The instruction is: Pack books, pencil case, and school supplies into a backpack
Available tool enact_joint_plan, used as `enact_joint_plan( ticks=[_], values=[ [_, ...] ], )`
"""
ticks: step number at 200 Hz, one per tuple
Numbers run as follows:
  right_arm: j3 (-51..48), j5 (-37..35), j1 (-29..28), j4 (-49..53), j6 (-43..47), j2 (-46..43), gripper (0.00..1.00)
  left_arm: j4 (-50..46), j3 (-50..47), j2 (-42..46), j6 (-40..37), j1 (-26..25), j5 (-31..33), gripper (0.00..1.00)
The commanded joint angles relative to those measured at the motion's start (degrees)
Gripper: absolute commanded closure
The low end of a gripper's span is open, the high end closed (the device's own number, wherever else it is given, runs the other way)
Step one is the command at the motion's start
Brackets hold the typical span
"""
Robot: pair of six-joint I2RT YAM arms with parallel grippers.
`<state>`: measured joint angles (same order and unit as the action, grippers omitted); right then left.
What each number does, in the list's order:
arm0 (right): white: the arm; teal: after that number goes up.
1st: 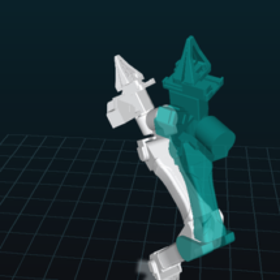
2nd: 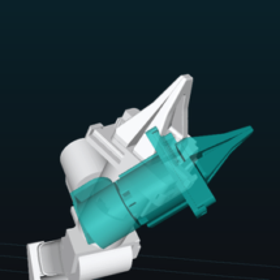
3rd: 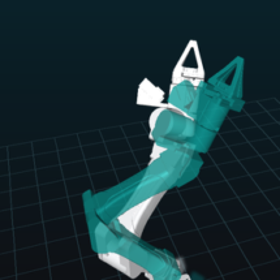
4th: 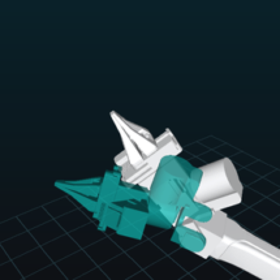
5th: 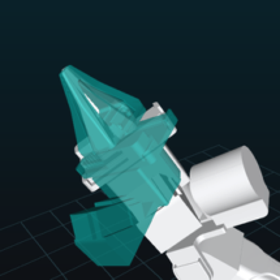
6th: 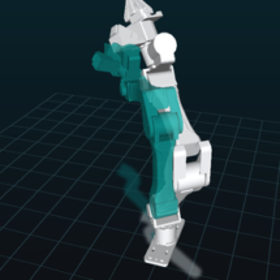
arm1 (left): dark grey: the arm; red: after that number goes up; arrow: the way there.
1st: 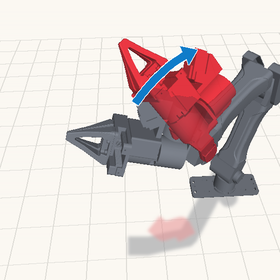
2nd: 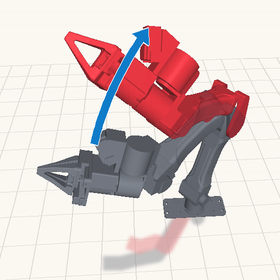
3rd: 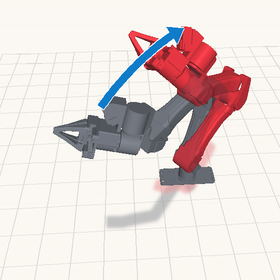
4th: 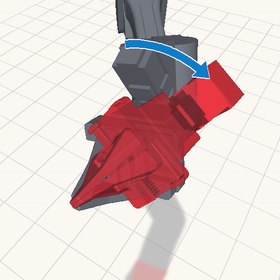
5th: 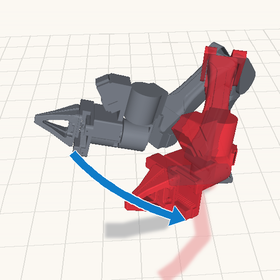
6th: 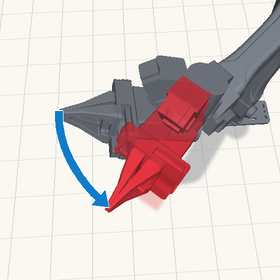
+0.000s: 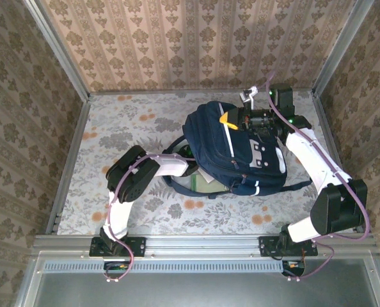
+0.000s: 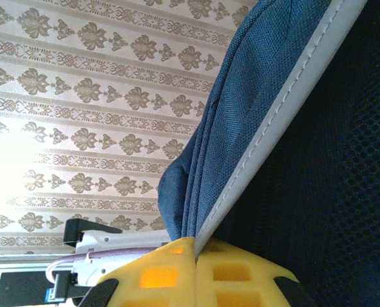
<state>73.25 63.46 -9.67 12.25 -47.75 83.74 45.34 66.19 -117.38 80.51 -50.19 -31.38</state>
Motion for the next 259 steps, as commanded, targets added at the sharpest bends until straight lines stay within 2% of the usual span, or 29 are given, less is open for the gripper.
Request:
enact_joint_plan(
  ticks=[1,22,46,93,102,129,183,193,214,239,259],
  values=[
    [3.27,3.51,-0.69,-2.73,3.02,-1.63,1.0,0.06,0.0,0.93,-1.1,0.05,-1.37,0.28],
    [3.31,2.9,-0.09,-1.6,3.98,-2.07,1.0,-0.5,-3.81,5.41,-2.0,1.82,-2.41,0.14],
    [2.99,2.39,0.65,-1.96,3.72,-2.58,1.0,-1.47,-8.35,11.09,-3.7,3.29,-3.71,0.07],
    [1.0,2.28,2.36,-5.61,2.08,-3.24,1.0,0.94,-17.08,17.56,-3.88,6.55,-5.01,0.04],
    [0.62,2.29,2.62,-6.16,1.88,-3.25,1.0,1.8,-18.27,18.2,-3.38,7.4,-5.01,0.0],
    [0.7,1.42,2.76,-4.1,3.53,-2.94,1.0,3.35,-20.25,19.97,-2.46,9.13,-7.55,0.0],
    [1.6,-0.44,2.82,0.39,7.49,-2.62,0.99,-2.99,-24.72,28.95,-3.62,12.92,-5.97,0.0],
    [1.71,-0.61,2.82,0.78,7.7,-2.54,0.99,-5.78,-26.23,31.96,-4.68,14.26,-5.75,0.0],
    [1.89,-1.48,2.9,1.79,8.31,-2.53,0.98,-16.39,-29.69,40.18,-9.38,17.0,-0.24,0.0],
    [1.53,-2.91,2.9,2.6,8.81,-2.45,0.98,-28.88,-30.42,49.95,-16.03,19.69,1.39,0.0],
    [1.33,-5.9,2.85,4.32,9.7,-2.45,0.98,-45.11,-28.0,58.56,-23.92,21.59,5.12,0.0]
  ],
)
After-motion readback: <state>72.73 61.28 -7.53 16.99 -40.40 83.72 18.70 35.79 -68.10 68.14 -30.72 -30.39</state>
